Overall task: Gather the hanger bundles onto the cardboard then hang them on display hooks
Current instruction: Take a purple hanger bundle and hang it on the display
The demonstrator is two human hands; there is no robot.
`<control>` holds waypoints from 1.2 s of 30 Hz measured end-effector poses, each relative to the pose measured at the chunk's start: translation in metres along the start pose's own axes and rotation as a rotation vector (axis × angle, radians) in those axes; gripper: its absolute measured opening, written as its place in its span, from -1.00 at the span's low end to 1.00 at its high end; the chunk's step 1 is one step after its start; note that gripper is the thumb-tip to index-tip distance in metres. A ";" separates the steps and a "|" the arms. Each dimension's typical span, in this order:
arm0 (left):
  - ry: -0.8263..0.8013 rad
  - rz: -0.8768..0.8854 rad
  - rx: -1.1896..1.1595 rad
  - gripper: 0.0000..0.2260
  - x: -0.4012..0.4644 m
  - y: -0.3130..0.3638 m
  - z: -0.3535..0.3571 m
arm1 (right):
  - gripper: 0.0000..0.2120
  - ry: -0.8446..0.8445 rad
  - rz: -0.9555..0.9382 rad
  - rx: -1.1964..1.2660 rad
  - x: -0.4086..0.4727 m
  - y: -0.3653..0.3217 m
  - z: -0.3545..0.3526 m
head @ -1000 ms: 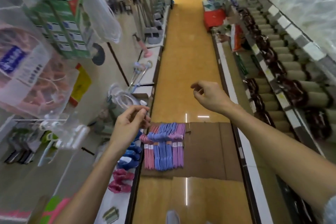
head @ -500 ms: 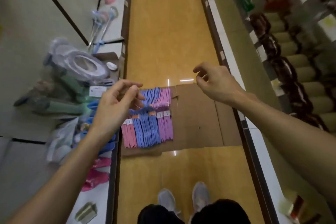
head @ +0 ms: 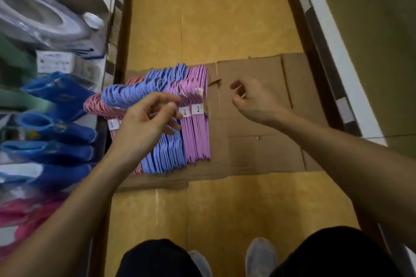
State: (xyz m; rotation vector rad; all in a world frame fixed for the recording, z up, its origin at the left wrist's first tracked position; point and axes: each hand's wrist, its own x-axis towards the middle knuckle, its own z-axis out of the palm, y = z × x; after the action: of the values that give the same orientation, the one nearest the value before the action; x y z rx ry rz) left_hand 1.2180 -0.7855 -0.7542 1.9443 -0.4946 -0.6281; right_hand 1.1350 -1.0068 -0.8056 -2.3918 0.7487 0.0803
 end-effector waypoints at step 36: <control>-0.234 0.240 0.868 -0.62 0.188 -0.136 0.048 | -0.55 -0.278 0.179 0.139 0.057 0.076 0.203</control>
State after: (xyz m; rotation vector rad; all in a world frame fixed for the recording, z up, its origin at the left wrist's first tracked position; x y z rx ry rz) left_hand 1.3445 -0.8716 -0.9348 2.5571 -1.2892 -0.5262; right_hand 1.1668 -0.9660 -1.0237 -2.1215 0.8037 0.4124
